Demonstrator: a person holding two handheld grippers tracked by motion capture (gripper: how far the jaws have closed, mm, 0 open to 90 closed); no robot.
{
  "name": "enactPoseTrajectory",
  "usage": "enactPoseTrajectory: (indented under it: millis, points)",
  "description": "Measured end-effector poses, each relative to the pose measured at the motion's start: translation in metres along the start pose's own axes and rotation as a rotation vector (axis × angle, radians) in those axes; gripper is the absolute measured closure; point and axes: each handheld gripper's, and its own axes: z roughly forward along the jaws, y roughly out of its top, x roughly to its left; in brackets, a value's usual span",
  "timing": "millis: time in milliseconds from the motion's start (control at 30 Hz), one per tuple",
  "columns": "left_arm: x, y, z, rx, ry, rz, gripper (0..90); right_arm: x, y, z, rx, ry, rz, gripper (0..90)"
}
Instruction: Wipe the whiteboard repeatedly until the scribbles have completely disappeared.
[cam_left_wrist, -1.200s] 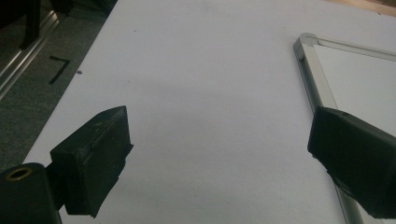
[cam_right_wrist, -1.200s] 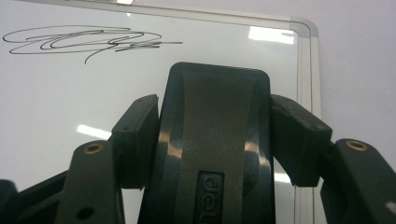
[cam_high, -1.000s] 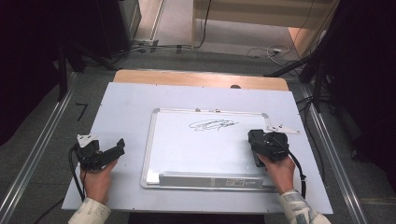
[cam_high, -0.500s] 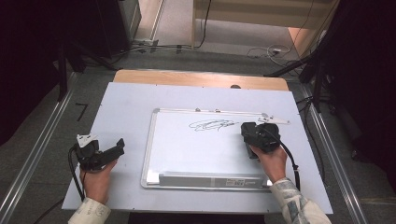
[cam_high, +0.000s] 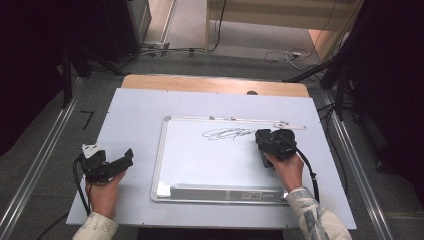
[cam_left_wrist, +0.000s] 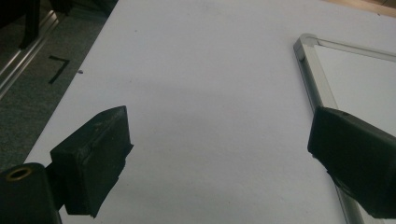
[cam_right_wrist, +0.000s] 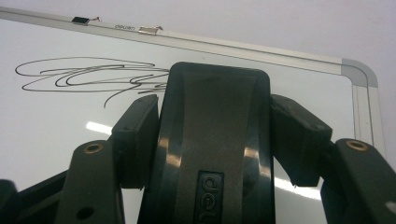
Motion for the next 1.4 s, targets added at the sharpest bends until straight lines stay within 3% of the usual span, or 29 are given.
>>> enactPoseTrajectory:
  millis: [667, 867, 1267, 1400]
  points:
    - [0.001, 0.000, 0.000, 0.001, -0.003, 0.001, 6.3, -0.008, 0.009, 0.023, 0.030, -0.039, -0.001, 35.4]
    - [0.001, 0.000, 0.000, -0.001, -0.004, -0.001, 6.3, -0.010, 0.016, 0.030, 0.042, -0.062, -0.027, 35.4]
    - [0.001, 0.001, 0.000, 0.000, -0.005, 0.001, 6.3, -0.016, 0.017, 0.045, 0.068, -0.060, -0.014, 35.8]
    - [0.001, 0.001, 0.000, 0.001, -0.003, 0.001, 6.3, -0.014, 0.016, 0.049, 0.071, -0.066, -0.030, 36.0]
